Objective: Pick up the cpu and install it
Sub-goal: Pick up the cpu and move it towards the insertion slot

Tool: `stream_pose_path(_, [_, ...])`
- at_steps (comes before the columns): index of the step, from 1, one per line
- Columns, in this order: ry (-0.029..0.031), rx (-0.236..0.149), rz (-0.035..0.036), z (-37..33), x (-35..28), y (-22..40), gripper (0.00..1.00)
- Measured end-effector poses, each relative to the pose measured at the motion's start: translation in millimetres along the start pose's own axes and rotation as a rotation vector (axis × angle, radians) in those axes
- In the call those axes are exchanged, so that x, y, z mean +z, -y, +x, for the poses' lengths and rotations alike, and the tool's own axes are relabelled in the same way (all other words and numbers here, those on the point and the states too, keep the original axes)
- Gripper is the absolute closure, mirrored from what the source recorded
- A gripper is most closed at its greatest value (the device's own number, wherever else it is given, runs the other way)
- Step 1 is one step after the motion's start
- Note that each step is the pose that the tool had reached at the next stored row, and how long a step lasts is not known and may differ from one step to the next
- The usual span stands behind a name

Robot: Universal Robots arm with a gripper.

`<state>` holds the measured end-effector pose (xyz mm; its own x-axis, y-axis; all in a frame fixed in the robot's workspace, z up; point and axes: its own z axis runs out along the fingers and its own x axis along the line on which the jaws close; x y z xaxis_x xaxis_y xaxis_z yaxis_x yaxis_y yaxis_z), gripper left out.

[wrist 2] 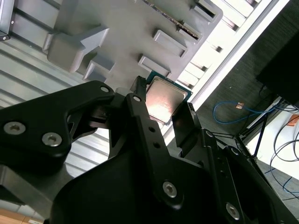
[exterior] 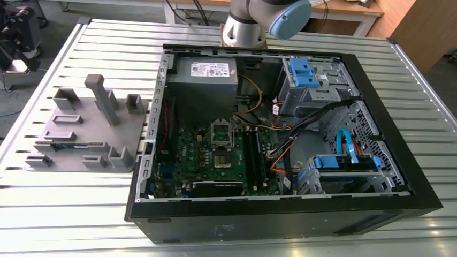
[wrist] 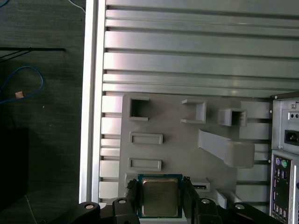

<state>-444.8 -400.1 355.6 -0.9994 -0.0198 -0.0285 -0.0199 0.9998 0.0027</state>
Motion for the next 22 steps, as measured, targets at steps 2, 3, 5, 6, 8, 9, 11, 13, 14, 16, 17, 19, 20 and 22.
stream_pose_path(2, [0.0000,0.000,0.0000,-0.3,0.0,0.0,0.53])
stream_pose_path(3, [0.0000,0.000,0.0000,-0.6,0.0,0.0,0.53])
stream_pose_path(5, [0.0001,0.000,-0.0001,-0.9,0.1,0.0,0.53])
stream_pose_path(6, [0.0001,0.000,-0.0001,-1.1,0.1,0.0,0.53])
stream_pose_path(8, [0.0000,0.000,0.0000,-1.4,0.0,0.0,0.53])
stream_pose_path(9, [0.0000,0.000,0.0000,-1.6,0.1,0.0,0.53])
stream_pose_path(11, [0.0001,0.000,-0.0001,-2.0,0.1,0.0,0.53])
stream_pose_path(13, [0.0000,0.000,-0.0001,-2.6,0.1,0.0,0.53])
stream_pose_path(14, [-0.0001,0.000,0.0000,-3.0,0.0,0.1,0.53])
stream_pose_path(16, [0.0001,0.000,-0.0001,-3.7,0.1,0.1,0.53])
stream_pose_path(17, [0.0001,0.000,0.0000,-4.1,0.2,0.1,0.53])
stream_pose_path(19, [0.0001,0.000,-0.0001,-4.8,0.2,0.1,0.53])
stream_pose_path(20, [0.0000,0.000,0.0000,-5.1,0.2,0.1,0.53])
stream_pose_path(22, [0.0001,0.000,-0.0001,-5.6,0.2,0.1,0.53])
